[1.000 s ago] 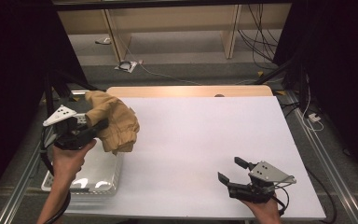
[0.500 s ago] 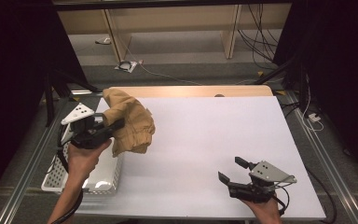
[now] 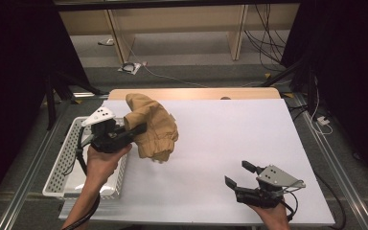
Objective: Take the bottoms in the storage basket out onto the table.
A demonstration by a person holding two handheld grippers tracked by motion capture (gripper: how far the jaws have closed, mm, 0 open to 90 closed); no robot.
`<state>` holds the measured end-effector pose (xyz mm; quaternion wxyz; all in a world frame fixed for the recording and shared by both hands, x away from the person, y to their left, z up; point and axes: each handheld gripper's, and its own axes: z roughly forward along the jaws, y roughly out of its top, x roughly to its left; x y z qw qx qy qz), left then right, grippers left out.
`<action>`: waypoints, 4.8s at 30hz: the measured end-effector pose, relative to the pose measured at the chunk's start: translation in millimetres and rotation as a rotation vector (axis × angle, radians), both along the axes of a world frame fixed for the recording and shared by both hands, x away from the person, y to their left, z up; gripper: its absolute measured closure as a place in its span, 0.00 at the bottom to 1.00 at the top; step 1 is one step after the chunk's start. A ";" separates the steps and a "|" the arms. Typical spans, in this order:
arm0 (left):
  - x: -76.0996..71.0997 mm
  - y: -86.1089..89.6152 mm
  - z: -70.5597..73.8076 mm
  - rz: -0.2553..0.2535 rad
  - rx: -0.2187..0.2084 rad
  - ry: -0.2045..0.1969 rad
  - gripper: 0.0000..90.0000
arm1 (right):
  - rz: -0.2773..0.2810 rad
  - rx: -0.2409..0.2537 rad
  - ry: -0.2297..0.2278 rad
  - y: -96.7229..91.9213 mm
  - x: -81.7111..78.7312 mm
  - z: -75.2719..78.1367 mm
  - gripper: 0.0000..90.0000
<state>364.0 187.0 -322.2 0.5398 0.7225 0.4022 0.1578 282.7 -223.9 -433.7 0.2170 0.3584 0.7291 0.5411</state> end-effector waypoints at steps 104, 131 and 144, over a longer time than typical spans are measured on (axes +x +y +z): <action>30.0 -125.3 -53.3 -0.204 0.045 0.234 0.21 | -0.009 0.004 -0.006 -3.8 -0.5 0.4 0.24; 8.0 0.5 -46.1 -0.044 0.012 0.170 0.19 | -0.005 0.000 -0.005 -1.7 -1.3 0.0 0.24; 5.6 37.1 -45.1 0.030 -0.024 0.178 0.19 | -0.004 -0.003 -0.005 -2.9 -3.1 0.9 0.24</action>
